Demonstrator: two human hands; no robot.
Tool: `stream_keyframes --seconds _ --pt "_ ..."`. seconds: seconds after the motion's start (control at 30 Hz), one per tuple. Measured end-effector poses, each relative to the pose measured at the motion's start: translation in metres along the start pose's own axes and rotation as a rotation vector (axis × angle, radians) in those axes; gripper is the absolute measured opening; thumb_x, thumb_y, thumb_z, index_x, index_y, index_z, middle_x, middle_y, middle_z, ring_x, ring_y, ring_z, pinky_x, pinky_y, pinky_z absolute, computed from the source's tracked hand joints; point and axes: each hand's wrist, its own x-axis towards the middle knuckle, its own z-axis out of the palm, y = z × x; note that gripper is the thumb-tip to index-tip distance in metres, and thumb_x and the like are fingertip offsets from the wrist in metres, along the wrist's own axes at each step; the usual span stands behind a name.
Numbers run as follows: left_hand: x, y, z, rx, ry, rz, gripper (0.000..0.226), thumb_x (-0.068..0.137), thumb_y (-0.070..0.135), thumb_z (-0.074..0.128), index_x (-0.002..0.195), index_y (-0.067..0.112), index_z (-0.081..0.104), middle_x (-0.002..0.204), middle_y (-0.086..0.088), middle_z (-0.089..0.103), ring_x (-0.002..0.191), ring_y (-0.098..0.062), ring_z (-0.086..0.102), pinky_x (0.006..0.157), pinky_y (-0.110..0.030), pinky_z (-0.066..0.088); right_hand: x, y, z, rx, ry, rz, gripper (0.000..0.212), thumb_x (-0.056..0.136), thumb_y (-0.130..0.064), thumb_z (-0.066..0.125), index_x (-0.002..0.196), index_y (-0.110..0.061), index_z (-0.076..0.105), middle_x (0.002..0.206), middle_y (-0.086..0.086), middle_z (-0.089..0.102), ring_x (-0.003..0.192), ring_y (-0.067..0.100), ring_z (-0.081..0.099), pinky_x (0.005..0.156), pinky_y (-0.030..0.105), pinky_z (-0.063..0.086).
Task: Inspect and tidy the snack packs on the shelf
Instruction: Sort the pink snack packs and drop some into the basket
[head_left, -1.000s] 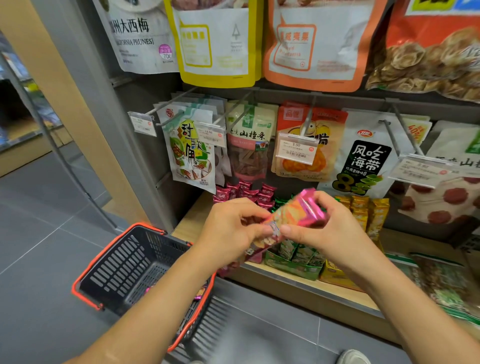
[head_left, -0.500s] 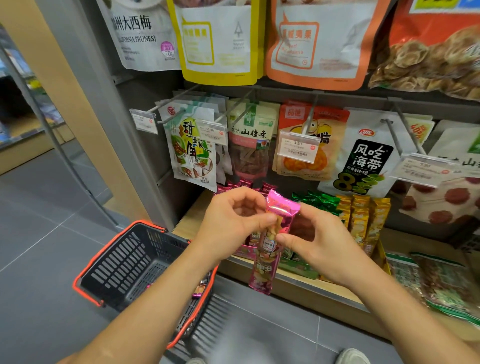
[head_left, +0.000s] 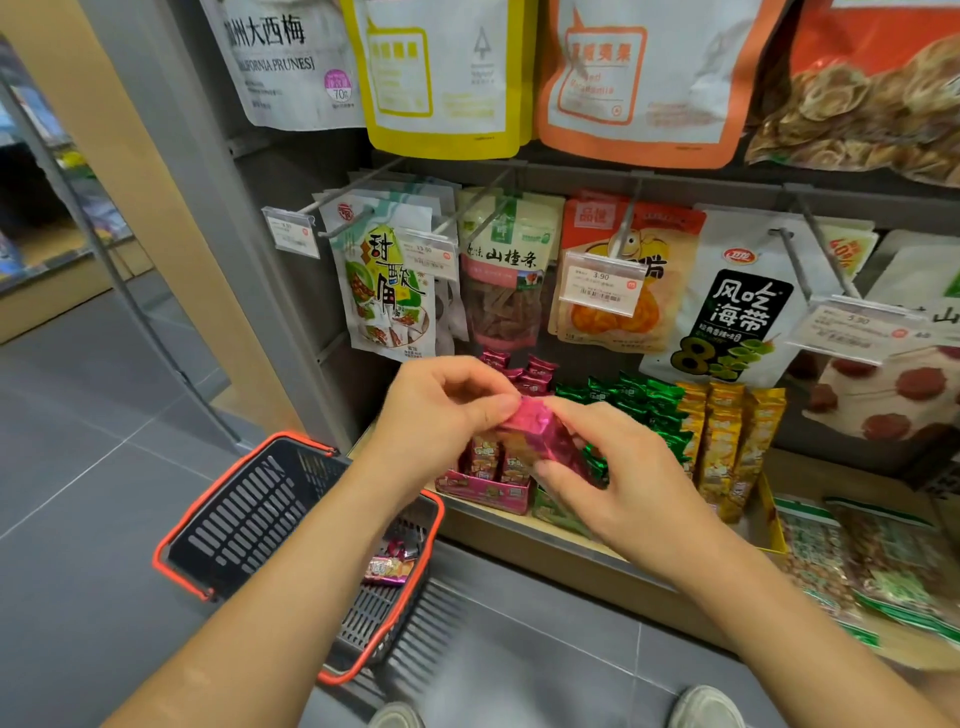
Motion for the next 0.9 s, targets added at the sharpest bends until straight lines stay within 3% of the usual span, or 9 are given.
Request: stream_keyframes --seconds 0.1,0.2,0.3,0.37,0.47,0.57,0.67,0.8,0.9 --pt "0.004 0.002 -0.008 -0.182 0.097 -0.042 0.033 0.084 -0.007 0.065 0.066 0.019 0.072 0.062 0.001 0.067 0.058 -0.011 0.062 0.056 -0.022 0.052 0.000 0.002 0.005 0.162 -0.156 0.080 0.056 0.083 -0.062 0.054 0.131 -0.062 0.026 0.115 -0.027 0.055 0.104 -0.008 0.054 0.085 0.018 0.046" --pt "0.008 0.001 -0.021 -0.414 0.191 -0.075 0.023 0.089 -0.004 0.058 0.074 0.011 0.067 0.068 -0.004 0.065 0.059 -0.014 0.060 0.058 -0.025 0.052 -0.002 0.006 0.011 0.275 -0.311 0.154 0.060 0.089 -0.049 0.062 0.136 -0.050 0.026 0.095 -0.032 0.061 0.077 -0.012 0.062 0.064 0.008 0.047" --pt "0.009 -0.002 -0.032 -0.505 0.160 -0.059 0.013 0.092 0.000 0.054 0.083 0.006 0.060 0.070 -0.007 0.065 0.059 -0.014 0.062 0.061 -0.025 0.054 -0.002 0.006 0.012 0.278 -0.251 0.143 0.048 0.092 -0.048 0.056 0.134 -0.046 0.032 0.086 -0.024 0.064 0.066 -0.001 0.062 0.055 0.013 0.045" --pt "0.009 -0.004 -0.038 -0.485 0.078 -0.046 0.007 0.089 0.011 0.058 0.091 0.006 0.063 0.074 -0.006 0.068 0.064 -0.015 0.066 0.063 -0.025 0.055 -0.002 0.005 0.012 0.253 -0.226 0.130 0.045 0.093 -0.050 0.053 0.134 -0.046 0.033 0.085 -0.027 0.063 0.064 0.000 0.061 0.054 0.014 0.044" --pt "0.008 -0.008 -0.043 -0.303 -0.016 -0.065 0.029 0.077 0.031 0.069 0.103 0.018 0.070 0.083 0.000 0.072 0.076 -0.014 0.070 0.072 -0.024 0.056 -0.001 0.005 0.011 0.186 -0.215 0.145 0.046 0.094 -0.050 0.051 0.136 -0.043 0.033 0.081 -0.020 0.063 0.063 0.001 0.060 0.053 0.016 0.044" --pt "0.007 -0.012 -0.037 -0.096 -0.033 -0.088 0.045 0.070 0.038 0.073 0.111 0.020 0.069 0.083 0.005 0.075 0.076 -0.007 0.070 0.068 -0.016 0.052 -0.002 0.005 0.009 0.035 -0.216 0.146 0.050 0.095 -0.053 0.047 0.139 -0.041 0.028 0.085 -0.013 0.063 0.065 0.006 0.059 0.061 0.029 0.051" --pt "0.008 -0.016 -0.028 -0.029 0.029 -0.101 0.026 0.084 0.032 0.068 0.107 0.019 0.073 0.079 0.004 0.075 0.072 -0.004 0.069 0.063 -0.014 0.050 -0.002 0.002 0.008 -0.169 -0.173 0.074 0.053 0.094 -0.056 0.045 0.140 -0.042 0.021 0.083 -0.015 0.059 0.068 0.004 0.056 0.060 0.029 0.050" --pt "0.012 -0.023 -0.025 -0.047 0.202 -0.156 0.016 0.091 0.019 0.064 0.092 0.023 0.080 0.089 0.004 0.077 0.086 -0.012 0.071 0.077 -0.025 0.056 -0.003 0.003 0.005 -0.148 -0.220 0.044 0.079 0.089 -0.051 0.060 0.149 -0.044 0.008 0.117 -0.014 0.054 0.098 0.006 0.056 0.085 0.031 0.052" --pt "0.019 -0.031 -0.035 -0.052 0.363 -0.261 0.020 0.092 0.023 0.062 0.085 0.024 0.080 0.092 -0.002 0.076 0.097 -0.024 0.068 0.092 -0.040 0.054 -0.003 0.005 -0.006 0.009 -0.196 0.067 0.070 0.087 -0.037 0.068 0.145 -0.043 0.030 0.114 -0.021 0.058 0.096 -0.002 0.057 0.082 0.016 0.049"
